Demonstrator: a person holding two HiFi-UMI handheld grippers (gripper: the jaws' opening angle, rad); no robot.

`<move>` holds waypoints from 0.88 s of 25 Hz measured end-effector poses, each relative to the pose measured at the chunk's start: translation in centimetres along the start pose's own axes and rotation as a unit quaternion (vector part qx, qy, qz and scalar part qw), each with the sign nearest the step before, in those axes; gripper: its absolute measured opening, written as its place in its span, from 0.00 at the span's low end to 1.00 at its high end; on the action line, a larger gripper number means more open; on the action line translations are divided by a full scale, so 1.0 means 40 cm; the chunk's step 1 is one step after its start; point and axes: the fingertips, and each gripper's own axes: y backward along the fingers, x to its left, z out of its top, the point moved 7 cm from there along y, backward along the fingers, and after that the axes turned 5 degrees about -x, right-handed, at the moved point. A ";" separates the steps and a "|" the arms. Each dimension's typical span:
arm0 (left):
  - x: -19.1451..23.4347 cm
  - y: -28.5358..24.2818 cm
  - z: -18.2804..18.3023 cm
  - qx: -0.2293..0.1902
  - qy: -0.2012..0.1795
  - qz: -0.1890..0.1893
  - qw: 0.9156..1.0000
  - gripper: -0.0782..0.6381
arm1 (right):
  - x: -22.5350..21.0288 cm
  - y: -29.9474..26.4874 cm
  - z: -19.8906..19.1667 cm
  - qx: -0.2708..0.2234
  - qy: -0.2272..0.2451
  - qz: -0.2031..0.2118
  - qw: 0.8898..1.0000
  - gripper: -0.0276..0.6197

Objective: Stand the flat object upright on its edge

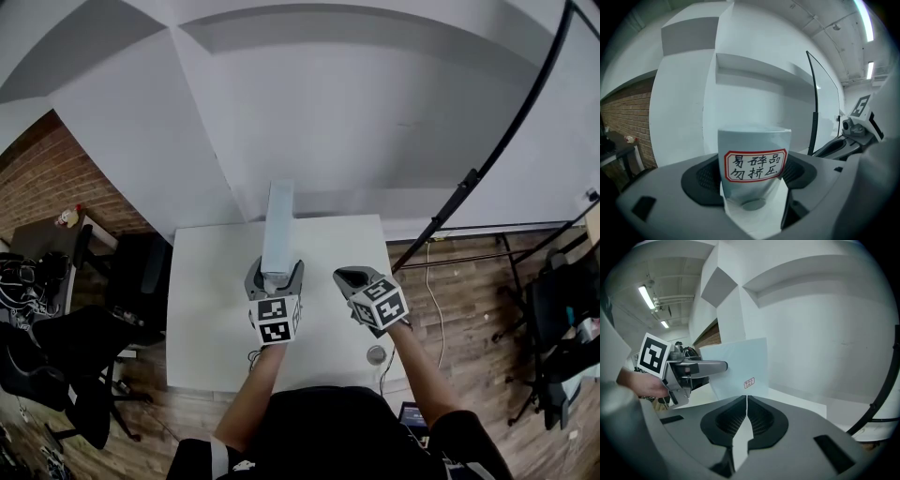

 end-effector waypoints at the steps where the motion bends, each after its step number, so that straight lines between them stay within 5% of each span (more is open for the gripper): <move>1: 0.001 0.004 -0.001 -0.002 0.001 -0.005 1.000 0.60 | 0.004 -0.001 -0.001 0.001 0.001 0.001 1.000 0.11; 22: 0.033 0.090 -0.027 -0.021 -0.003 -0.127 0.992 0.60 | 0.098 -0.083 0.086 -0.028 0.018 0.004 0.999 0.11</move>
